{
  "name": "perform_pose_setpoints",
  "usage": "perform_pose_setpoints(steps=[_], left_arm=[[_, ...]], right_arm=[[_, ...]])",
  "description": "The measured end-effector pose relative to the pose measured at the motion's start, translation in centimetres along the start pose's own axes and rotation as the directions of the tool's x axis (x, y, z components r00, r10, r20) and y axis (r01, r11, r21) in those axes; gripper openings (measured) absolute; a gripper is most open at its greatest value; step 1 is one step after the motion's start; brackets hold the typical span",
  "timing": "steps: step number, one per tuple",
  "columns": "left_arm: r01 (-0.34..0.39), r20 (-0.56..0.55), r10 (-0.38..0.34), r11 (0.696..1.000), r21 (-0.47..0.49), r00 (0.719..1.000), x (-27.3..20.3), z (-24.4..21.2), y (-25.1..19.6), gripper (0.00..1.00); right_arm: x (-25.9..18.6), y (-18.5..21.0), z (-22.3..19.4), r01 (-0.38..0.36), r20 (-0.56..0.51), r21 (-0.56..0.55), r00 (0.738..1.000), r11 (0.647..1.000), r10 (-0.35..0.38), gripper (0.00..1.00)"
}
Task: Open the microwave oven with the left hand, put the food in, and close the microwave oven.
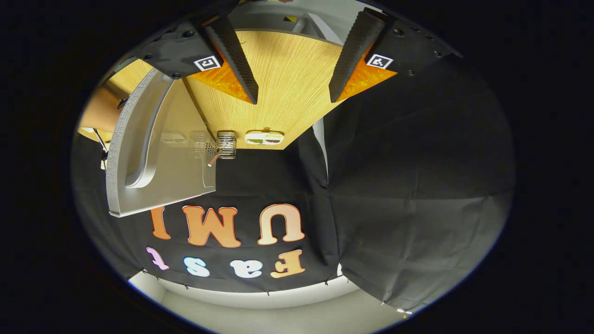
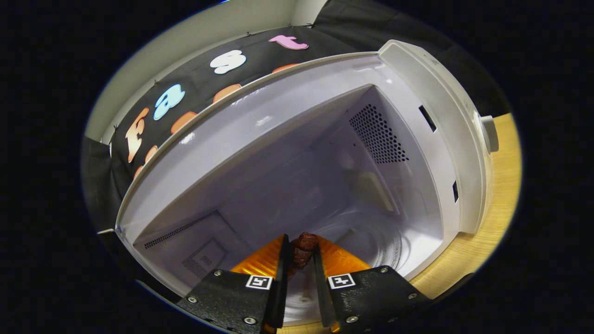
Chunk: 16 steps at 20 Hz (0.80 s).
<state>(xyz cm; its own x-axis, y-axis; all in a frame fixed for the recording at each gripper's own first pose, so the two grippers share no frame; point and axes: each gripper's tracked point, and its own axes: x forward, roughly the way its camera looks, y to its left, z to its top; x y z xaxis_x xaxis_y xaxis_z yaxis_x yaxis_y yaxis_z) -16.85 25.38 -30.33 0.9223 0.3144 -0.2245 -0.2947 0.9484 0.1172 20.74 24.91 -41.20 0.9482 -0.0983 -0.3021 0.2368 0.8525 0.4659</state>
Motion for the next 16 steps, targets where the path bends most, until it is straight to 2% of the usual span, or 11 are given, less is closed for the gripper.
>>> perform_pose_setpoints(steps=[2,3,4,6,7,8,10,12,13,14,16], left_arm=[[0.002,0.010,-0.002,1.000,-0.015,1.000,-0.2,0.3,-0.2,0.94],[0.006,0.010,-0.006,1.000,-0.022,1.000,-0.2,0.2,-0.4,0.98],[0.011,0.011,-0.010,1.000,-0.023,1.000,-0.4,0.3,-0.7,0.94],[0.017,0.021,-0.017,1.000,-0.019,1.000,-0.5,0.6,-0.9,0.94],[0.018,0.028,-0.017,1.000,-0.015,0.999,-0.7,0.8,-0.8,0.94],[0.018,0.031,-0.017,1.000,-0.013,0.999,-0.7,0.9,-0.8,0.98],[0.019,0.026,-0.019,1.000,-0.016,0.999,-0.8,0.9,-1.0,0.94],[0.038,0.024,-0.037,0.999,-0.014,0.999,-0.8,1.0,-1.9,0.94],[0.051,0.028,-0.051,0.999,-0.009,0.998,-0.9,1.2,-2.4,0.98],[0.067,0.033,-0.067,0.998,-0.007,0.997,-0.9,1.5,-3.0,0.94],[0.090,0.035,-0.090,0.996,-0.003,0.995,-0.6,1.9,-4.0,0.94]], right_arm=[[-0.1,-0.2,0.2,-0.005,-0.012,-0.079,1.000,0.997,0.004,0.37],[-0.2,-0.3,0.3,-0.004,-0.022,-0.097,1.000,0.995,0.002,0.40],[-0.2,-0.6,0.4,0.002,-0.031,-0.115,1.000,0.993,-0.005,0.41],[0.0,-2.2,0.2,0.036,-0.053,-0.195,0.997,0.980,-0.047,0.47],[0.0,-2.3,-0.1,0.025,-0.067,-0.211,0.997,0.977,-0.039,0.41],[-0.1,-2.4,-0.5,0.015,-0.086,-0.218,0.996,0.976,-0.035,0.52],[-0.6,-2.3,-0.6,-0.004,-0.106,-0.229,0.994,0.973,-0.020,0.54],[-1.3,-1.8,0.1,-0.025,-0.102,-0.256,0.995,0.966,-0.001,0.58],[-1.8,-1.6,0.5,-0.040,-0.100,-0.272,0.995,0.962,0.013,0.62],[-2.5,-1.4,1.1,-0.053,-0.091,-0.288,0.995,0.956,0.027,0.63],[-3.9,-1.3,2.3,-0.072,-0.072,-0.329,0.996,0.942,0.051,0.68]])
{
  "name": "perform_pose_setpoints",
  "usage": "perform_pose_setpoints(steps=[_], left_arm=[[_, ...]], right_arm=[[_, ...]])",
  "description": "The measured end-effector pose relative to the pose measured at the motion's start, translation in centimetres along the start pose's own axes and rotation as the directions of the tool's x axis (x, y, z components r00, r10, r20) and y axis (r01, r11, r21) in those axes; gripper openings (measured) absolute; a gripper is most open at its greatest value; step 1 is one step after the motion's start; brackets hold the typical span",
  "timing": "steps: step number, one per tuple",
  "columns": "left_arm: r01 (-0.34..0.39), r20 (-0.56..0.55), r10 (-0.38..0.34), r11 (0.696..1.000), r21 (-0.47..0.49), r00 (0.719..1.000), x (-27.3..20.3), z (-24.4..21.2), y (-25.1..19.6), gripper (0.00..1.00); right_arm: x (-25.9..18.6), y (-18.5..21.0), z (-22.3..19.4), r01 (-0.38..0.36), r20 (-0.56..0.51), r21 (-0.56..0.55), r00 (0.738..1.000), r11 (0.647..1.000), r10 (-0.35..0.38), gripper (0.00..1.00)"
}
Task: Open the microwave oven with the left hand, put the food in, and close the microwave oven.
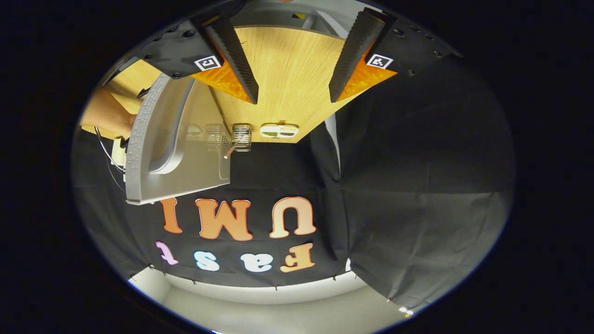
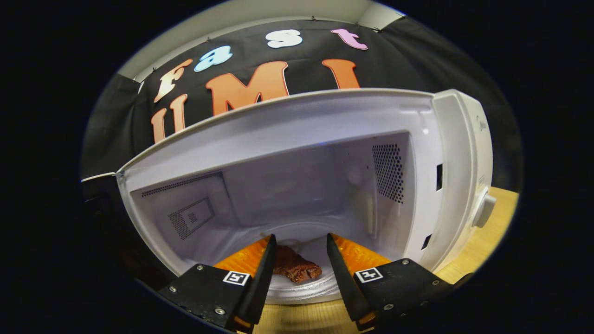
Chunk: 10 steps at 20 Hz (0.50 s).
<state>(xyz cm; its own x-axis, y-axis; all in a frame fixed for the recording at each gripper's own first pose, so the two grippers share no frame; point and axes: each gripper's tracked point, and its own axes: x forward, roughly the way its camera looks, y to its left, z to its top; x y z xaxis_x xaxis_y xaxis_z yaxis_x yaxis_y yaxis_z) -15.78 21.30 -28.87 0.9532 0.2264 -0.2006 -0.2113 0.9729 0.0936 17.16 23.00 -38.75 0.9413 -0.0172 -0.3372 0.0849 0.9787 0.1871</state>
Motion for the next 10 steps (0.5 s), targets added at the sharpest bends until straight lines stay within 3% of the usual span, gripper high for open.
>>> perform_pose_setpoints(steps=[3,6,8,10], left_arm=[[0.033,0.008,-0.033,0.999,0.010,0.999,0.7,0.6,-1.5,0.98],[0.075,0.020,-0.076,0.997,0.012,0.997,1.5,1.3,-3.4,0.93],[0.100,0.035,-0.100,0.995,0.012,0.994,1.5,2.0,-4.8,1.00],[0.102,0.042,-0.102,0.995,0.007,0.994,1.7,2.1,-5.5,0.93]], right_arm=[[-2.9,-0.5,1.2,-0.044,0.006,-0.039,0.999,0.998,0.044,0.74],[-6.4,-1.2,1.3,-0.102,-0.029,-0.034,0.994,0.994,0.101,0.80],[-8.9,-2.1,2.3,-0.127,-0.004,-0.055,0.992,0.990,0.127,0.86],[-10.9,-3.4,3.3,-0.145,0.015,-0.077,0.989,0.987,0.146,0.87]])
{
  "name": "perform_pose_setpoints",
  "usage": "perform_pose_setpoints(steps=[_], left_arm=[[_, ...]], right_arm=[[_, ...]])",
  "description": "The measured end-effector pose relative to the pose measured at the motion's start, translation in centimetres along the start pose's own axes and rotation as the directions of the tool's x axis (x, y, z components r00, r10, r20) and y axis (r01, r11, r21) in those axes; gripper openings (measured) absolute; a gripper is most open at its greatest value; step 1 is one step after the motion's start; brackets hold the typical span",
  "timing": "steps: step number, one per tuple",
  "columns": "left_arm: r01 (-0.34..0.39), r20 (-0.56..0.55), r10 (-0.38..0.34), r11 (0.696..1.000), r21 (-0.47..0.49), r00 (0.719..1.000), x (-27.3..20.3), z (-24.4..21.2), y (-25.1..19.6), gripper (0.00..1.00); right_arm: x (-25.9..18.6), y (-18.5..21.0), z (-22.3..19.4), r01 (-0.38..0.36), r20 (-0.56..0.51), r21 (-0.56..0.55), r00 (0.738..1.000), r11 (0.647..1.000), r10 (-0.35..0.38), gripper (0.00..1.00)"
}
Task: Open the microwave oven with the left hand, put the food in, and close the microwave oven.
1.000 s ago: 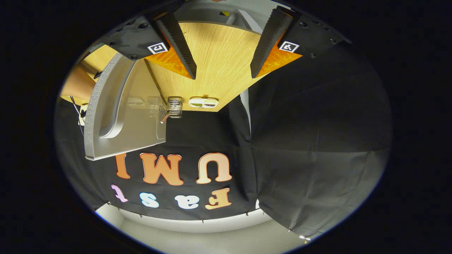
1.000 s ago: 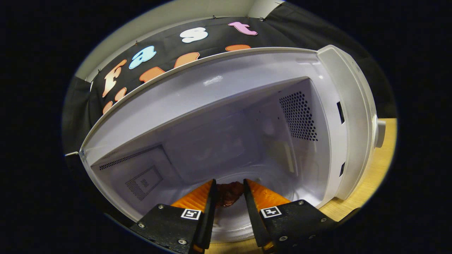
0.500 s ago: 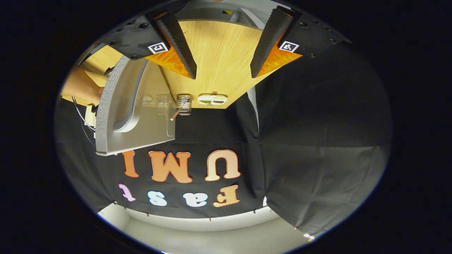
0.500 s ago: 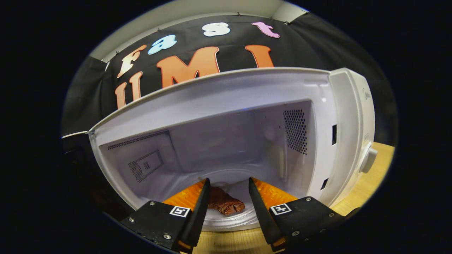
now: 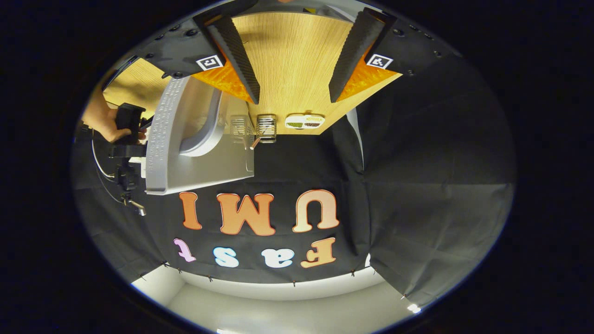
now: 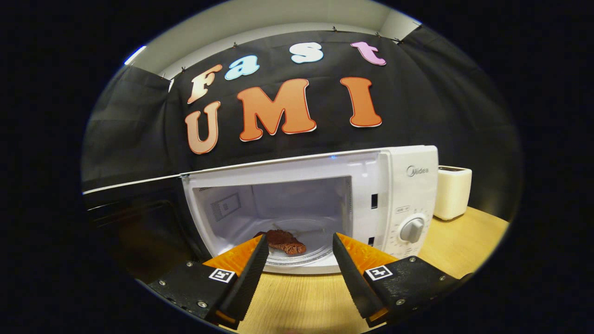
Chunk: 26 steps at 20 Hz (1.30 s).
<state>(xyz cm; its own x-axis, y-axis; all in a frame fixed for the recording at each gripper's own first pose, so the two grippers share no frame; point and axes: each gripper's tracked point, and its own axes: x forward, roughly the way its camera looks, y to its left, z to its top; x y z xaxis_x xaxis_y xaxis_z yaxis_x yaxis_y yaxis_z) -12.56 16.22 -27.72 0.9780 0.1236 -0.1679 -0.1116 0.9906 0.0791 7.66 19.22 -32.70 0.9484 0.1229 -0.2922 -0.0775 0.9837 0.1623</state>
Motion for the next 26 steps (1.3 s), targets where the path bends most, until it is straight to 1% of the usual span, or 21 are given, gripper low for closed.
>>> perform_pose_setpoints(steps=[1,2,3,4,5,11,15,16,17,18,19,20,21,22,23,24,26], left_arm=[[0.015,-0.002,-0.015,1.000,-0.010,1.000,-0.1,-0.2,-0.8,0.93],[0.032,-0.001,-0.032,0.999,-0.018,0.999,0.0,0.0,-1.7,0.96],[0.046,0.003,-0.046,0.999,-0.023,0.999,0.0,0.1,-2.6,0.93],[0.059,0.009,-0.059,0.998,-0.021,0.998,0.1,0.4,-3.6,0.96],[0.073,0.012,-0.073,0.997,-0.015,0.997,0.1,0.6,-4.6,0.94],[0.174,0.023,-0.175,0.984,0.035,0.984,0.5,1.5,-11.0,0.93],[0.228,0.018,-0.228,0.973,0.034,0.973,0.6,1.4,-14.7,0.93],[0.239,0.019,-0.240,0.970,0.034,0.971,0.7,1.5,-15.6,0.96],[0.250,0.020,-0.251,0.968,0.035,0.968,0.7,1.5,-16.4,0.93],[0.261,0.020,-0.262,0.965,0.036,0.965,0.9,1.5,-17.3,0.93],[0.271,0.020,-0.272,0.962,0.036,0.962,1.0,1.4,-18.2,0.96],[0.282,0.018,-0.283,0.959,0.033,0.959,1.2,1.4,-19.0,0.93],[0.293,0.013,-0.293,0.956,0.031,0.956,1.3,1.3,-19.9,0.93],[0.299,0.009,-0.299,0.954,0.033,0.954,1.4,1.3,-20.6,0.96],[0.307,0.007,-0.307,0.951,0.038,0.952,1.6,1.3,-21.5,0.93],[0.314,0.008,-0.315,0.948,0.044,0.949,1.9,1.4,-22.3,0.96],[0.336,0.015,-0.337,0.940,0.054,0.941,2.1,1.8,-24.1,0.96]], right_arm=[[-1.1,-0.5,0.6,-0.009,0.012,-0.011,1.000,1.000,0.009,0.87],[-2.1,-1.0,1.3,-0.016,0.021,-0.026,1.000,1.000,0.017,0.87],[-3.0,-1.6,2.1,-0.023,0.035,-0.037,0.999,0.999,0.025,0.87],[-3.9,-2.2,3.0,-0.027,0.047,-0.047,0.998,0.999,0.029,0.87],[-4.6,-2.9,3.8,-0.029,0.059,-0.053,0.998,0.998,0.032,0.87],[-8.8,-7.0,6.7,-0.027,0.097,-0.045,0.995,0.999,0.031,0.87],[-10.6,-9.2,7.3,-0.029,0.096,-0.056,0.995,0.998,0.034,0.87],[-11.0,-9.9,7.5,-0.027,0.097,-0.058,0.995,0.998,0.032,0.87],[-11.5,-10.4,7.7,-0.027,0.100,-0.058,0.994,0.998,0.032,0.87],[-11.9,-11.0,7.9,-0.026,0.103,-0.061,0.994,0.998,0.032,0.87],[-12.3,-11.7,8.0,-0.020,0.102,-0.065,0.994,0.998,0.026,0.87],[-12.7,-12.4,8.0,-0.016,0.103,-0.071,0.994,0.997,0.023,0.87],[-13.0,-13.2,8.1,-0.006,0.104,-0.076,0.994,0.997,0.014,0.87],[-13.3,-13.9,8.2,-0.002,0.105,-0.079,0.994,0.997,0.011,0.88],[-13.7,-14.4,8.3,0.001,0.105,-0.079,0.994,0.997,0.007,0.87],[-14.0,-14.9,8.4,0.002,0.107,-0.079,0.994,0.997,0.007,0.87],[-14.2,-15.7,8.6,0.006,0.110,-0.077,0.994,0.997,0.003,0.87]])
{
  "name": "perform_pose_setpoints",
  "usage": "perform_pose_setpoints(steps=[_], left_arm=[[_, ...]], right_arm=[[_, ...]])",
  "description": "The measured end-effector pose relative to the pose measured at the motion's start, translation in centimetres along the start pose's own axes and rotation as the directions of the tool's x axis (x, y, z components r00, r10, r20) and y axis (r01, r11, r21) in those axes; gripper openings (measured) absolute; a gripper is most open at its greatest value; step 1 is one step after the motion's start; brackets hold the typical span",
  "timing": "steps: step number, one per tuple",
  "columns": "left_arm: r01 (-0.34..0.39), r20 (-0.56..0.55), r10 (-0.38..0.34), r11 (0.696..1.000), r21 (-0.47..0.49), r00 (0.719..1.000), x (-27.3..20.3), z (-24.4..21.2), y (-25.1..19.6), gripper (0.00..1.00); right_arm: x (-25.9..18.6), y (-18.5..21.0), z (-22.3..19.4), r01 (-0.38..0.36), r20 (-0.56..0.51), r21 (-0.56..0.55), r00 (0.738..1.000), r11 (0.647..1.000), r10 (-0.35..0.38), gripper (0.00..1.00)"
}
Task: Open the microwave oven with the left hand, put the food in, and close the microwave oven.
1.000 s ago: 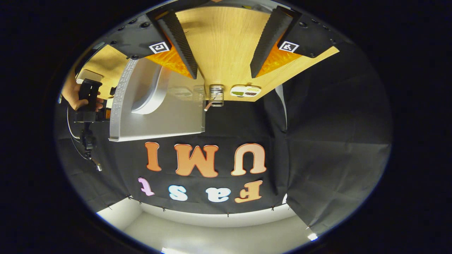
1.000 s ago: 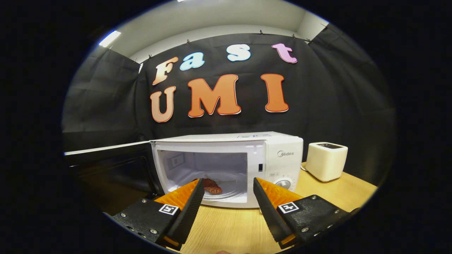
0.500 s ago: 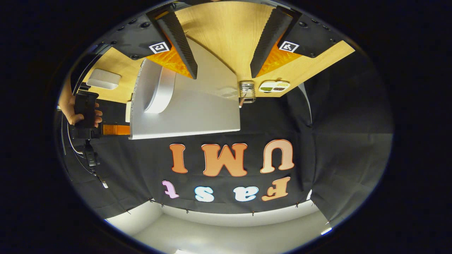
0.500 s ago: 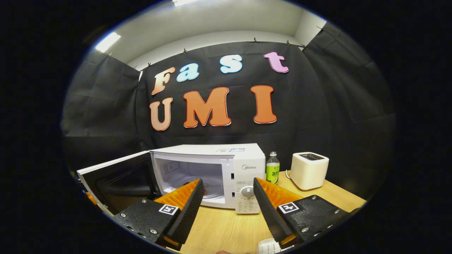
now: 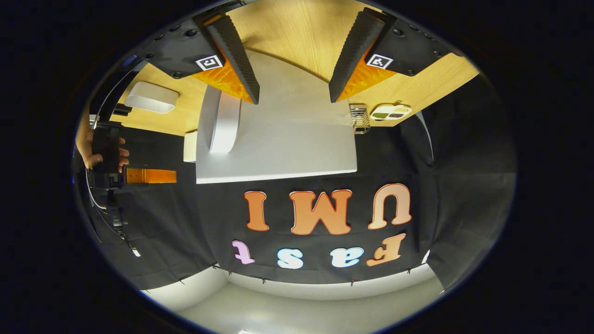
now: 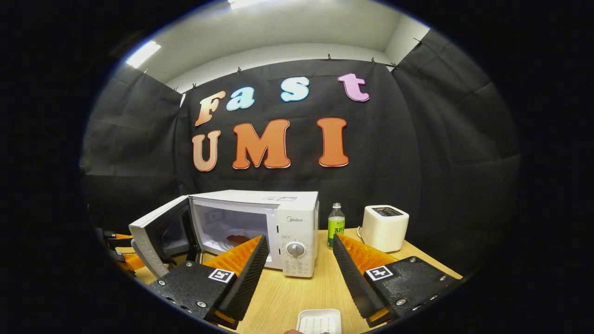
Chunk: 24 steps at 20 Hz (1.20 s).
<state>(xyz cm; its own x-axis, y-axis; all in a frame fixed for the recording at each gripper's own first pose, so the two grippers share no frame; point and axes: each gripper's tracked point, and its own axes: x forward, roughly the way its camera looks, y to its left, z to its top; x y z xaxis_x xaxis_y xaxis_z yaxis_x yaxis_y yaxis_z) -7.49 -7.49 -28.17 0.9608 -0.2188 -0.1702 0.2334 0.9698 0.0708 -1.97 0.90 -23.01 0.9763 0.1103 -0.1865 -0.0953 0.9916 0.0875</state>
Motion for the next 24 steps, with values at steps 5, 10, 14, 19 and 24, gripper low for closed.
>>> perform_pose_setpoints(steps=[5,10,14,19,24], left_arm=[[0.055,0.008,-0.055,0.998,0.018,0.998,2.8,1.0,-3.7,0.95],[0.120,0.000,-0.120,0.993,0.006,0.993,6.2,0.7,-7.6,0.86],[0.108,-0.034,-0.108,0.994,-0.001,0.994,10.3,-0.3,-9.0,0.60],[0.080,-0.069,-0.085,0.995,-0.064,0.994,14.9,-1.5,-9.8,0.22],[0.083,-0.116,-0.099,0.987,-0.136,0.988,17.2,-2.8,-10.6,0.06]], right_arm=[[-0.4,-2.6,0.1,0.019,0.009,0.025,1.000,1.000,-0.020,0.87],[-0.4,-4.2,-0.3,0.023,-0.006,0.030,1.000,0.999,-0.023,0.87],[-1.0,-5.3,-0.1,0.030,-0.004,0.029,1.000,0.999,-0.030,0.88],[-1.6,-6.9,0.0,0.050,-0.003,0.022,0.999,0.998,-0.050,0.88],[-1.6,-8.5,0.1,0.073,-0.005,0.026,0.997,0.997,-0.073,0.88]])
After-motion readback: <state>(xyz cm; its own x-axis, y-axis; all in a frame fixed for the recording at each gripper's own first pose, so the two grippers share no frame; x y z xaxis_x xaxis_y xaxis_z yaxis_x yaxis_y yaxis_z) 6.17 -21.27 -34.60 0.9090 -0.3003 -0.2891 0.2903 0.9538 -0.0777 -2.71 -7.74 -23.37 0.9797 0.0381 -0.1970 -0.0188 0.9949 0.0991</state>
